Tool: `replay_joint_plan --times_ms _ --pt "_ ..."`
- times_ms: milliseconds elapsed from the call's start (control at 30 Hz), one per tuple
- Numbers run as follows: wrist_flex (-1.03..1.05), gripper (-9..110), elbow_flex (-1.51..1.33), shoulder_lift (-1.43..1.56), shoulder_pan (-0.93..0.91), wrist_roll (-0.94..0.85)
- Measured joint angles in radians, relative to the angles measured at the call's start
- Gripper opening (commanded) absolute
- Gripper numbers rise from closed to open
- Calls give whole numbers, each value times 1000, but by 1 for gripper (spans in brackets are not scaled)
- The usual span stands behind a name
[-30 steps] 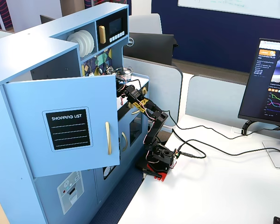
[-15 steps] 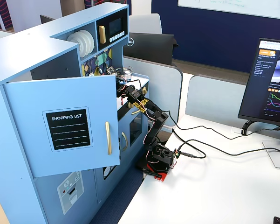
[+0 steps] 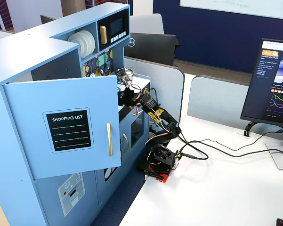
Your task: Pick up the lid from the counter and put it on the green recipient
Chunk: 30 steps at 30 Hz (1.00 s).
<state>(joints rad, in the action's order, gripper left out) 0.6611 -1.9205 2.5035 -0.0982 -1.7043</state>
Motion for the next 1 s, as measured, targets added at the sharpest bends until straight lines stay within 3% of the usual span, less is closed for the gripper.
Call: replay_joint_plan --times_ms 267,467,1000 --pt "140 17 -376 333 0 49" --pt "241 0 -675 557 -2 35" --pt "494 1 -1080 670 69 92"
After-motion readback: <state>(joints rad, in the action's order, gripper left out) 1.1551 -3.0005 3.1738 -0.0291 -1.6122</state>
